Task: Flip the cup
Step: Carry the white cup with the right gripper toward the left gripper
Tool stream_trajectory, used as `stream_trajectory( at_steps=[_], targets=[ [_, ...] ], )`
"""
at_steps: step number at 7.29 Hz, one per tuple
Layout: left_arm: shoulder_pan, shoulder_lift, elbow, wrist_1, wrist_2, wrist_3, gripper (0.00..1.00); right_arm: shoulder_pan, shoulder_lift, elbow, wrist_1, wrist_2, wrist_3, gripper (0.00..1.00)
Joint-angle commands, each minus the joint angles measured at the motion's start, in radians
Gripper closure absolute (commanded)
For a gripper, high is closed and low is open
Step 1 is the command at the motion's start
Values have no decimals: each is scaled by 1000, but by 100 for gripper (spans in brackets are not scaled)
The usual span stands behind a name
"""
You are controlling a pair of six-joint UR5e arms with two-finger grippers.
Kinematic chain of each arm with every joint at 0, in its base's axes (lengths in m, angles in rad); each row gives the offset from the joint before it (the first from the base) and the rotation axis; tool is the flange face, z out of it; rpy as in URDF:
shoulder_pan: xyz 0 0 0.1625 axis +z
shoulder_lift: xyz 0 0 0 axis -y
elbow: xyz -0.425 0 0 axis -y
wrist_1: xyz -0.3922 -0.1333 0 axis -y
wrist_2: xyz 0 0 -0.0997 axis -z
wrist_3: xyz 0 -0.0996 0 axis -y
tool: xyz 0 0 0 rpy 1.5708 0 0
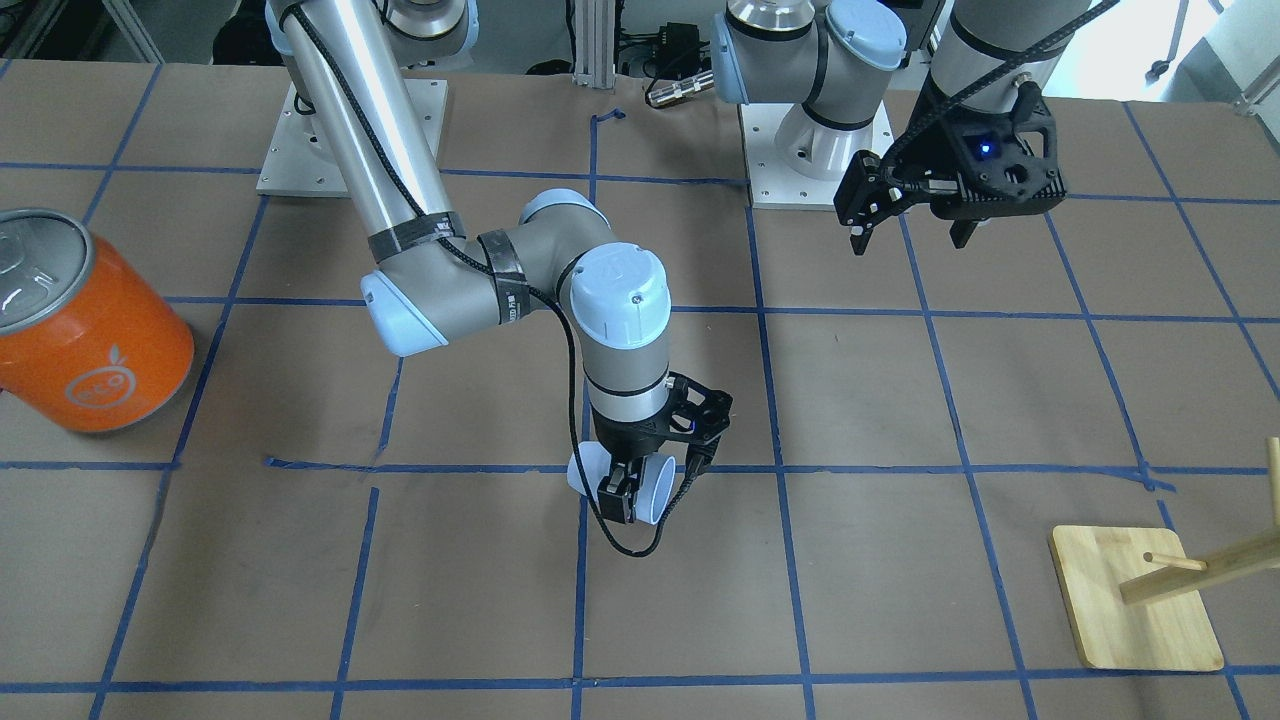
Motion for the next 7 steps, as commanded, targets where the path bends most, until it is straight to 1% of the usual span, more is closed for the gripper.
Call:
stream_trajectory(
  at_steps=[1, 3, 6, 7],
  targets=[
    [-1, -3, 0, 2, 10, 6, 0, 3, 2, 2, -3, 37, -195, 100],
    [-3, -3, 0, 1, 13, 6, 0, 0, 8, 20, -1, 38, -240, 100],
    [-3, -4, 0, 2, 10, 6, 0, 2, 9, 28, 11, 40, -229, 99],
    [-3, -6, 0, 2, 10, 6, 0, 2, 5, 30, 11, 41, -228, 96]
  ],
)
